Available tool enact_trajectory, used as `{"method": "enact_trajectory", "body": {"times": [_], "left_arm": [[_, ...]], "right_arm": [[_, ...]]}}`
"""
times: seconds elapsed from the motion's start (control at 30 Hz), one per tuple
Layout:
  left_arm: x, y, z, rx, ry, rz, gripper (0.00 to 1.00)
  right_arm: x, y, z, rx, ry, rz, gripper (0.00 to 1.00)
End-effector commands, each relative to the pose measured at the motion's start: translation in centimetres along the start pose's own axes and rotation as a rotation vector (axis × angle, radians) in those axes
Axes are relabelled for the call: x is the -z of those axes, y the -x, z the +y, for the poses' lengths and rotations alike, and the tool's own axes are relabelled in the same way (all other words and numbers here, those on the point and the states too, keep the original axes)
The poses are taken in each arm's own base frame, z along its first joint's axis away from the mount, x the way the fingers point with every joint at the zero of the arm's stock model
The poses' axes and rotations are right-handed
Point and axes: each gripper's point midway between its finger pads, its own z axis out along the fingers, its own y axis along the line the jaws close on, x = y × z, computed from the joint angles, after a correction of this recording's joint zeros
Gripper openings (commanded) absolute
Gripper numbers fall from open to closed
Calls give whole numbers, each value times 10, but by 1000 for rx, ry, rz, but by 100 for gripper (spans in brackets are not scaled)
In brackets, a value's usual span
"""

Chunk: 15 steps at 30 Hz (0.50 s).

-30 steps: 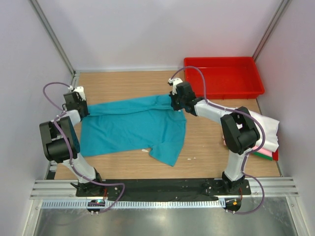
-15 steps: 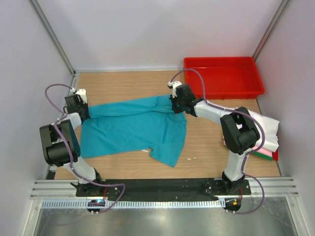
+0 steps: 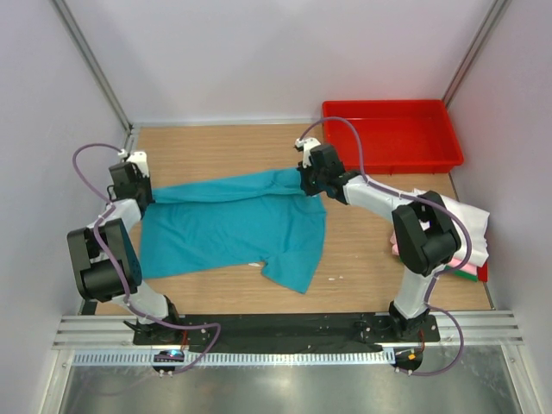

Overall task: Fold and stack the t-shirts
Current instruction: Fold the tshirt

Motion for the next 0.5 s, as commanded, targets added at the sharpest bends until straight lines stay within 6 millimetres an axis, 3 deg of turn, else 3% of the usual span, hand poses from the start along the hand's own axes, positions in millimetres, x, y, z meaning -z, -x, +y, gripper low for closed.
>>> {"method": "enact_trajectory", "body": {"times": [0.0, 0.3, 0.47], "left_arm": [[5, 7, 4, -16, 18, -34, 0], [2, -5, 0, -21, 10, -3, 1], [7, -5, -1, -12, 8, -2, 14]], "right_arm": [[18, 32, 6, 23, 18, -83, 1], [14, -4, 16, 21, 83, 16, 1], [18, -10, 18, 19, 93, 42, 1]]}}
